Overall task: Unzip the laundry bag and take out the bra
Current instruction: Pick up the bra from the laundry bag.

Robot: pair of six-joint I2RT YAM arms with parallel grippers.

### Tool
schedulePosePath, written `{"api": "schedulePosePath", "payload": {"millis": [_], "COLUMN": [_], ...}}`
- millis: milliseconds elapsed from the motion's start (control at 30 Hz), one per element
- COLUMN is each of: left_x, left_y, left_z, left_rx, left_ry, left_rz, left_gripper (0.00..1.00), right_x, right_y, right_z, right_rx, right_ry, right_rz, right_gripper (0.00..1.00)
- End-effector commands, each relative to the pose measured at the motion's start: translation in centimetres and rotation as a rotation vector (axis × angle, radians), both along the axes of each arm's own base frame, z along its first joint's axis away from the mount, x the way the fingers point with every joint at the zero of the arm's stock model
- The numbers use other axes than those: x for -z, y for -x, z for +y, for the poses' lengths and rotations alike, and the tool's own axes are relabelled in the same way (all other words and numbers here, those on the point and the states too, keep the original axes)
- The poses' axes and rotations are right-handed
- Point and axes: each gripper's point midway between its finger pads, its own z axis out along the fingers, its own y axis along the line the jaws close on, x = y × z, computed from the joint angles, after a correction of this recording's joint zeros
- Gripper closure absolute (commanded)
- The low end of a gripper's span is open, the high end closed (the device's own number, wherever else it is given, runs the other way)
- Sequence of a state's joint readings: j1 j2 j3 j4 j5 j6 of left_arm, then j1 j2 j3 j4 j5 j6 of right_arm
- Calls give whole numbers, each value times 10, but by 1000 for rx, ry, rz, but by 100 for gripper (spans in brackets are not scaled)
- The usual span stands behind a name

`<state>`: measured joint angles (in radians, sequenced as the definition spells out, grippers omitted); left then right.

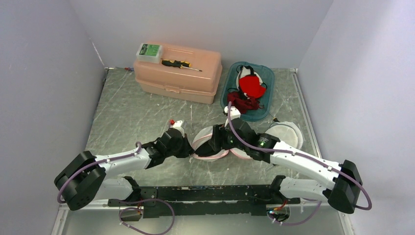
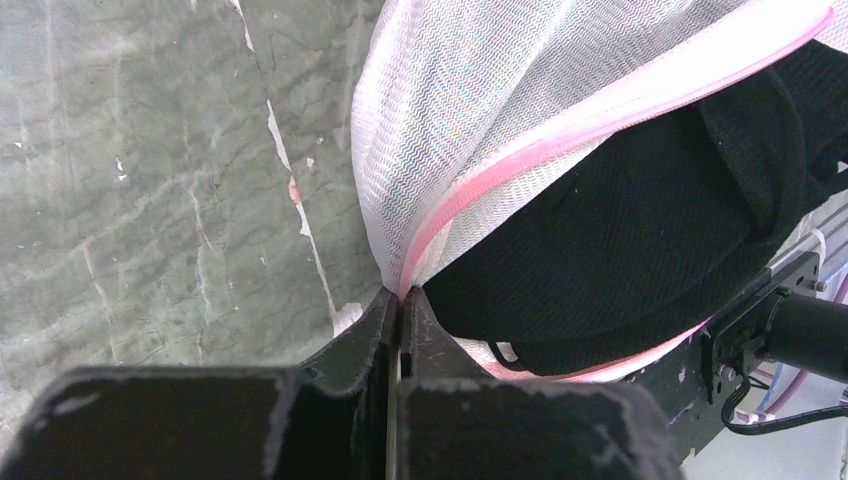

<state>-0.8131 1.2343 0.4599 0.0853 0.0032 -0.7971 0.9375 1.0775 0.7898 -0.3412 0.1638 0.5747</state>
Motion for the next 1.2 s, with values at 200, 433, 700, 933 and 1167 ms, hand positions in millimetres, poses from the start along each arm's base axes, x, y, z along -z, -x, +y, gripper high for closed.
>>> {"api": "schedulePosePath", "payload": {"millis": [200, 433, 700, 933, 1167], "left_x": [-23, -26, -28, -31, -35], "left_y": [-5, -4, -1, 2, 6], "left_z": [-16, -16, -19, -21, -25], "left_rx": [37, 37, 50, 56, 68], "left_ry": [67, 78, 90, 105, 120], "left_rz": [-40, -45, -42, -44, -44], "left_gripper": [97, 97, 97, 97, 97], "right_x": [12, 24, 26, 35, 28], "right_y": [-3, -10, -20, -26, -32], "right_z": [-35, -15, 0, 2, -1], "right_rx": [256, 234, 221, 249, 276], "right_ry": [-37, -68, -61, -47, -56], "right_rz": [56, 103, 111, 120, 90], "right_gripper": [26, 35, 45, 46, 88]}}
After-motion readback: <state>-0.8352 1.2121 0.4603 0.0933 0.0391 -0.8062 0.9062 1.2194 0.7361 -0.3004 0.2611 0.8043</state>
